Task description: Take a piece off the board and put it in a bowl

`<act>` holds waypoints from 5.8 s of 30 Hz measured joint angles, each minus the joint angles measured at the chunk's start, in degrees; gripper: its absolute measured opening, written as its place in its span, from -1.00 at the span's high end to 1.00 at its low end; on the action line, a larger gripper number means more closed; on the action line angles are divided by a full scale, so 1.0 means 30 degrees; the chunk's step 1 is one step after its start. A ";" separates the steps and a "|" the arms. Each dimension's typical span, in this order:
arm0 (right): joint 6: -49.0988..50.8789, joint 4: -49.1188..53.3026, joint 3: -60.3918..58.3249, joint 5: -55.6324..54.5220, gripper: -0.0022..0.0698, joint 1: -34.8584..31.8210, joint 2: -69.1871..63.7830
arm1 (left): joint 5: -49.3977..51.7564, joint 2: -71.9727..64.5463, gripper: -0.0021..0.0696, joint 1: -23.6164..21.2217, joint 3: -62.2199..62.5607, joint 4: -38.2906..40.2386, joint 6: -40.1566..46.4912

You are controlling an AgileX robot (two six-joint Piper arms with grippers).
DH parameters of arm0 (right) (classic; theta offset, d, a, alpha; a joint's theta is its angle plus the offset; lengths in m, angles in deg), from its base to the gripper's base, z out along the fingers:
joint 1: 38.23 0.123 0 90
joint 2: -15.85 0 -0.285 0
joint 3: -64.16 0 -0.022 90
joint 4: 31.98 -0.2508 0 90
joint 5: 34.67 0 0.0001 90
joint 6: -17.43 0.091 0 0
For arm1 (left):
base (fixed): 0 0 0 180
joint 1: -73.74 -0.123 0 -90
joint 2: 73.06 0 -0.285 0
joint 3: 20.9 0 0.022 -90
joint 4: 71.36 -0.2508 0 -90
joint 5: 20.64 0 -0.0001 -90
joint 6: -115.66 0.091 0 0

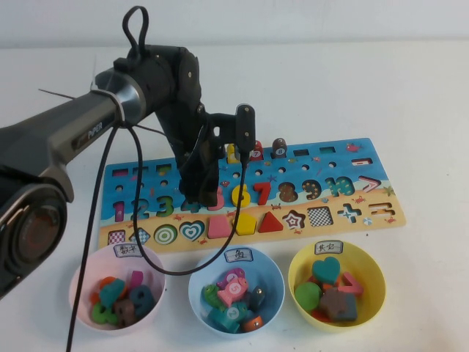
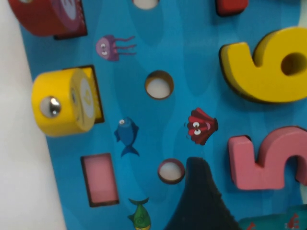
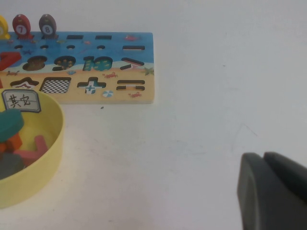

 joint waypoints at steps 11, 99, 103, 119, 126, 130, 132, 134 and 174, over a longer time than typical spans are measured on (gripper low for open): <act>0.0000 0.0000 0.0000 0.0000 0.99 0.0000 0.0000 | 0.0112 -0.0107 -0.22 0.0006 0.0073 0.0163 0.0000; 0.0000 0.0000 0.0000 0.0000 0.99 0.0000 0.0000 | -0.5960 1.2944 0.05 0.0076 -1.1890 0.0780 -1.3737; 0.0000 0.0000 0.0000 0.0000 0.99 0.0000 0.0000 | -0.7107 1.6355 0.05 0.0076 -1.5511 0.0814 -1.6183; 0.0000 0.0000 0.0000 0.0000 0.99 0.0000 0.0000 | -0.7940 1.8946 0.05 0.0076 -2.1728 0.0632 -2.0334; 0.0000 0.0000 0.0000 0.0000 0.99 0.0000 0.0000 | -0.8060 1.7954 0.05 0.0076 -2.1728 -0.1360 -2.3280; 0.0000 0.0000 0.0000 0.0000 0.99 0.0000 0.0000 | -0.8352 1.7020 0.05 0.0076 -2.1728 -0.1674 -2.3802; 0.0000 0.0000 0.0000 0.0000 0.99 0.0000 0.0000 | -0.8543 1.6587 0.05 0.0076 -2.1728 -0.1683 -2.3851; 0.0000 0.0000 0.0000 0.0000 0.99 0.0000 0.0000 | -0.8625 1.6211 0.05 0.0076 -2.1728 -0.1683 -2.3888; 0.0000 0.0000 0.0000 0.0000 0.99 0.0000 0.0000 | -1.2648 2.7091 0.93 0.0106 -2.5975 -0.2298 -2.3816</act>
